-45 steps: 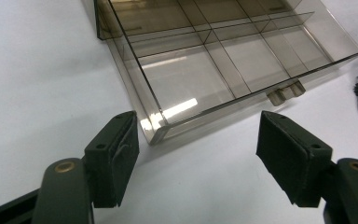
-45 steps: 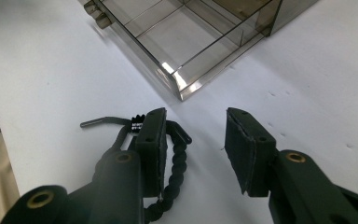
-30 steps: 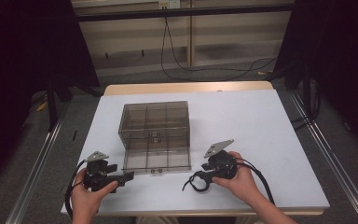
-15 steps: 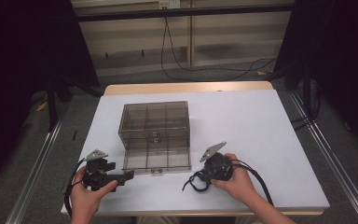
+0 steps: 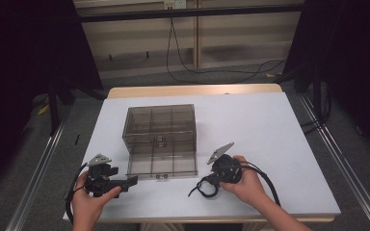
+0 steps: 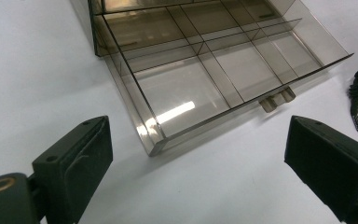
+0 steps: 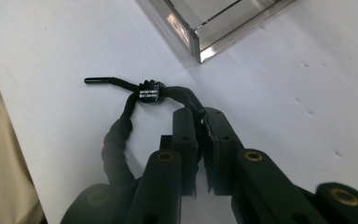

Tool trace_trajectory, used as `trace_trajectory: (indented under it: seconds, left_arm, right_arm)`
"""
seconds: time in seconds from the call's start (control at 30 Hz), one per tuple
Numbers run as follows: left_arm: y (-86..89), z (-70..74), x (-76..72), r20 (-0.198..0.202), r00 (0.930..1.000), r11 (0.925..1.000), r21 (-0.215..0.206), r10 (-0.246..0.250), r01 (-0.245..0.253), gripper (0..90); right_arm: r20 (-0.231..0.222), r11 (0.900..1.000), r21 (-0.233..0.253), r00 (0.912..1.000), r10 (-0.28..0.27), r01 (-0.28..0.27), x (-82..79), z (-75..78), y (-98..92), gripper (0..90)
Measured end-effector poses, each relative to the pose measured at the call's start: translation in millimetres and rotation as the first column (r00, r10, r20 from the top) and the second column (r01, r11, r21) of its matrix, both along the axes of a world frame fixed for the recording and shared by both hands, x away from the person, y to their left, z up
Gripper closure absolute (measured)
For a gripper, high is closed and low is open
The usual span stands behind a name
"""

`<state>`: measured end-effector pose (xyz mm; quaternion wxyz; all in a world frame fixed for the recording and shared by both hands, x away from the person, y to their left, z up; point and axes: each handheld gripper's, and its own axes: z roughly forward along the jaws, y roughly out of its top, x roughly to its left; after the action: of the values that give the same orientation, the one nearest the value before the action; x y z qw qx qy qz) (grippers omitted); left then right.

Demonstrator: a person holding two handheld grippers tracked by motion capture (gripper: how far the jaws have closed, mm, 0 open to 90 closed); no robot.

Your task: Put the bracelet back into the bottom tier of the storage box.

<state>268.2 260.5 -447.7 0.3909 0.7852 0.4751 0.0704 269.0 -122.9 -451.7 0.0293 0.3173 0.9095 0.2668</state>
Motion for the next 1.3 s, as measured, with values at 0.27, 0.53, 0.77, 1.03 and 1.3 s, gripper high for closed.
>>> trace_trajectory:
  seconds: [0.27, 0.53, 0.77, 1.03, 1.3]
  left_arm:
    - [-3.4, -0.3, -1.3, -0.002, 1.0, 1.0, 0.005, -0.005, 0.005, 7.8]
    - [-3.0, 0.9, -1.7, -0.003, 1.0, 0.9999, 0.01, -0.009, 0.009, 7.8]
    - [-4.4, 0.1, -1.9, -0.006, 1.0, 1.0, 0.008, -0.001, 0.001, 8.0]
    - [-2.5, 1.1, -1.6, -0.009, 0.9999, 0.9999, 0.009, -0.012, 0.012, 8.1]
    - [-3.0, 1.6, -2.0, -0.005, 0.9999, 0.9999, 0.009, -0.01, 0.01, 8.3]
  right_arm:
    - [0.01, 1.0, -0.008, 0.9999, -0.003, 0.003, 2.4, 13.7, -7.7, 84.4]
    - [0.01, 1.0, -0.002, 0.9999, 0.001, -0.001, 6.6, 26.4, -10.6, 84.6]
    - [0.01, 1.0, -0.004, 0.9999, 0.009, -0.009, 10.7, 37.1, -11.4, 84.6]
    - [0.011, 1.0, 0.001, 0.9999, 0.007, -0.007, 15.8, 47.8, -12.0, 84.6]
    - [0.019, 1.0, 0.003, 0.9998, 0.011, -0.011, 22.1, 60.3, -10.7, 84.6]
